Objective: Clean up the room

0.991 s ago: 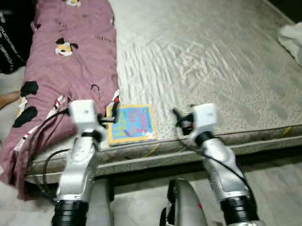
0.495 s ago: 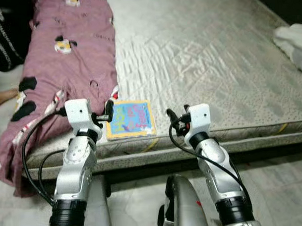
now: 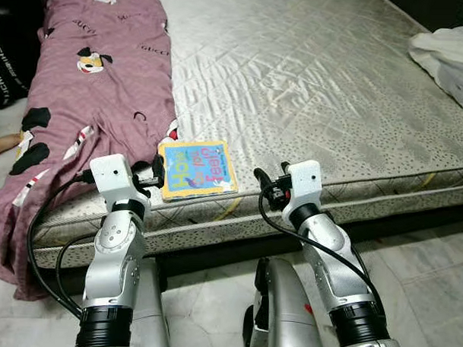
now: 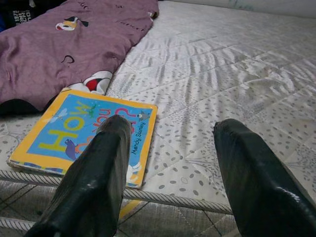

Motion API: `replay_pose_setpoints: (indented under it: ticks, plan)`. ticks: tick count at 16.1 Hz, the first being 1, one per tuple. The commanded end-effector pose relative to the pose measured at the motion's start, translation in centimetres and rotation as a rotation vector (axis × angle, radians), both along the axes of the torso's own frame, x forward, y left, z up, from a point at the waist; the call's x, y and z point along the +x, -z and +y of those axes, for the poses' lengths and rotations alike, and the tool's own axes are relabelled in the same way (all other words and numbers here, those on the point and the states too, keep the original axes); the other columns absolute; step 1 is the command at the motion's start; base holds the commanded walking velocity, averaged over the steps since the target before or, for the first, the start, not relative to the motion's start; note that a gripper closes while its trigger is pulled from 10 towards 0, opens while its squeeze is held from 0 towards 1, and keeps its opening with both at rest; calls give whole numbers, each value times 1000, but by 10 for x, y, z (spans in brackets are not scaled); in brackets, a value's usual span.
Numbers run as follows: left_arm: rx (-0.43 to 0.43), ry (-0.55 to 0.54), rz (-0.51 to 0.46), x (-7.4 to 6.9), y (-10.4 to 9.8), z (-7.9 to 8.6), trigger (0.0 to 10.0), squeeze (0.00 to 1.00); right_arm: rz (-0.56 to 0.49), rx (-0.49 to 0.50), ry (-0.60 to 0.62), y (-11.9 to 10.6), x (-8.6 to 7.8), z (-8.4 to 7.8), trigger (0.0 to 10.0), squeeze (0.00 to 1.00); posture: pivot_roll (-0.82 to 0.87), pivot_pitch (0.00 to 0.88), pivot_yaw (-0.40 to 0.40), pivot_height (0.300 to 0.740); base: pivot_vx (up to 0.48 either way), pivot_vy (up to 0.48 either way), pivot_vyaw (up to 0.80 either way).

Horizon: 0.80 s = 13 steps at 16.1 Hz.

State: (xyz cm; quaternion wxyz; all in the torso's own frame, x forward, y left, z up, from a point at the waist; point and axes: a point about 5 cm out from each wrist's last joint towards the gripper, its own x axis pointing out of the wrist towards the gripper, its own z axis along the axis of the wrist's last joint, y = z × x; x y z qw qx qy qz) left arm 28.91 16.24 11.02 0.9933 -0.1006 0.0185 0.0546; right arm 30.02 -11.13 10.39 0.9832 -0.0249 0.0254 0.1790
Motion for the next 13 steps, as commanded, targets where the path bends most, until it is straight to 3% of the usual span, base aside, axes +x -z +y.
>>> replay_pose_setpoints:
  ticks: [1,10,13]
  plan:
    - [-9,-10,19,0,2,0,10000,0,8,-10,8,0,0,-2,10000,0,23,107,-37,549,0,0,606]
    - [-20,-22,22,3,2,-1,10000,0,-3,-24,11,-1,-1,-4,10000,0,17,111,-42,549,0,0,0]
    - [-22,-24,22,4,2,-1,10000,0,-4,-33,11,-2,0,-3,10000,0,17,111,-42,549,0,0,752]
